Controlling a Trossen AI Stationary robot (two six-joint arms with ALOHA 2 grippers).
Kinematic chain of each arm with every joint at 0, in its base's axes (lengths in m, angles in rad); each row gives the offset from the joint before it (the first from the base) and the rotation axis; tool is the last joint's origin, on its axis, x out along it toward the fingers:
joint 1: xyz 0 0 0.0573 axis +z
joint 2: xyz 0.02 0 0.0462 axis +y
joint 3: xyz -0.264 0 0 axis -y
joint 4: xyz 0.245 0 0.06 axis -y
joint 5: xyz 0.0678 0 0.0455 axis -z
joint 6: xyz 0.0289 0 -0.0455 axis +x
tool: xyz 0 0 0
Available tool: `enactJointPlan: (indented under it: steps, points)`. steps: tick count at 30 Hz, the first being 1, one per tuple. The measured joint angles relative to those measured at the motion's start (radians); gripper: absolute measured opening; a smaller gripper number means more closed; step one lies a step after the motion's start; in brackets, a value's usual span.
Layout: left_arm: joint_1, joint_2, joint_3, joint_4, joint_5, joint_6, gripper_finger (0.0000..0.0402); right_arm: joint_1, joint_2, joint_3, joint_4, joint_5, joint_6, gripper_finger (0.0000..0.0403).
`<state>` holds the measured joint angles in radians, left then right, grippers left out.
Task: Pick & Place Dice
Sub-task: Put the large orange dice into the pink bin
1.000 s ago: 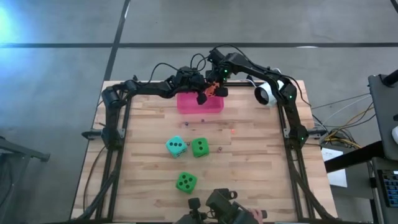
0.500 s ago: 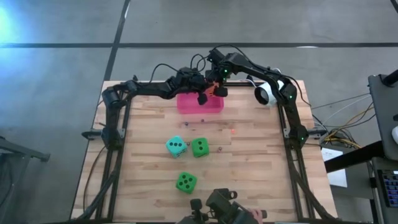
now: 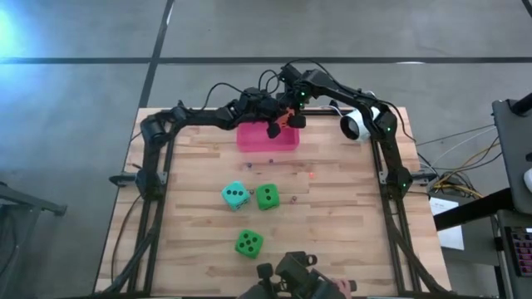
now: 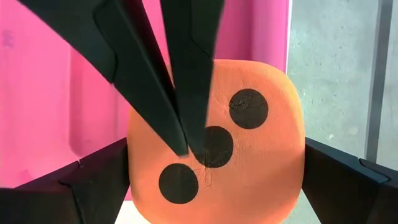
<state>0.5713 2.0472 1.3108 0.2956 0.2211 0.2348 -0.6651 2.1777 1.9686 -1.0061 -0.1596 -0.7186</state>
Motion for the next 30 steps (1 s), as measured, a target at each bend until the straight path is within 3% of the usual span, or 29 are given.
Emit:
enactJointPlan:
  steps: [30]
  points:
    - [0.0,0.007,0.013,-0.107,-0.018,-0.05,0.0001,0.001,0.004,-0.002,0.0,0.001,0.009,0.0397]
